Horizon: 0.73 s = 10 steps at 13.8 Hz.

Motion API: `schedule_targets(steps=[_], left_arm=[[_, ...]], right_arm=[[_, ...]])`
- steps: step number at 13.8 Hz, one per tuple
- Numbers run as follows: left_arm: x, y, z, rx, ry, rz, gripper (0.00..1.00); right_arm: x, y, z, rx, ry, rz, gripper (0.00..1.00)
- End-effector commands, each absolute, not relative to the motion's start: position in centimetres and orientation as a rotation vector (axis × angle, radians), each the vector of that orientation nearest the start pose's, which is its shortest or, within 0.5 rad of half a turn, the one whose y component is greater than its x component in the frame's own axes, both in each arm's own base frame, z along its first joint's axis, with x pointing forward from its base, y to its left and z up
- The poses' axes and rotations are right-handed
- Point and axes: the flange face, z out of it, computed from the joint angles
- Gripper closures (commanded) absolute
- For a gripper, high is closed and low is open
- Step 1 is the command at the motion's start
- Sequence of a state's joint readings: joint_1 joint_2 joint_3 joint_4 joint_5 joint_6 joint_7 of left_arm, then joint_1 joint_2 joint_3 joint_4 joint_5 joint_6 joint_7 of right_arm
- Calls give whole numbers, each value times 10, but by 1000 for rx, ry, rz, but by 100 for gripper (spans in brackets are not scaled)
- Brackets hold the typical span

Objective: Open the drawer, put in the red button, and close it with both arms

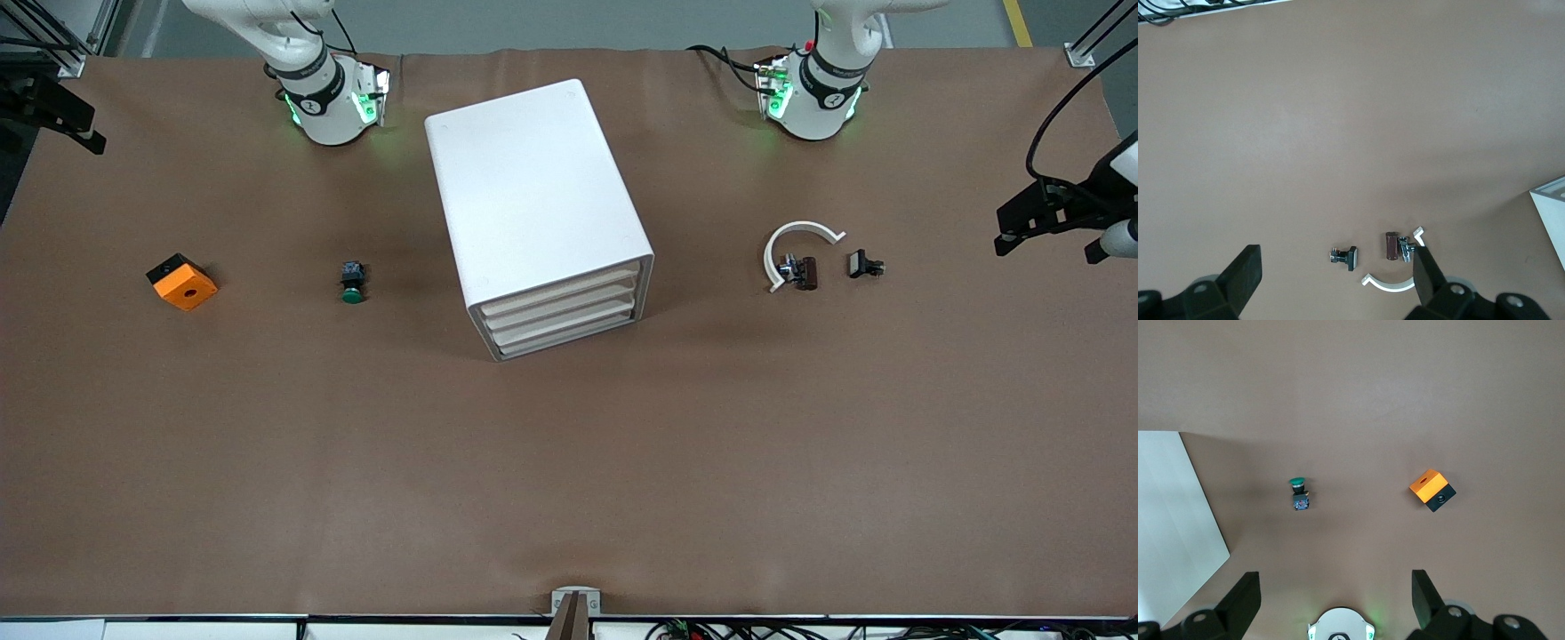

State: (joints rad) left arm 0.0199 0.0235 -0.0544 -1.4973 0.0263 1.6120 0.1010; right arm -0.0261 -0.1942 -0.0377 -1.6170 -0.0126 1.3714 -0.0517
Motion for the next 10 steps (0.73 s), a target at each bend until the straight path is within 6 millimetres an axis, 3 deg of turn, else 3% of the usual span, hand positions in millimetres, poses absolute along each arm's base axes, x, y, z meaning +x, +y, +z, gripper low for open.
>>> schedule_targets(steps=[1, 10], left_arm=[[562, -9, 663, -3078, 201, -158, 0], [563, -4, 662, -3086, 140, -154, 0]], right_arm=[[461, -31, 688, -3126, 12, 64, 0], [461, -31, 688, -3126, 12, 66, 0]])
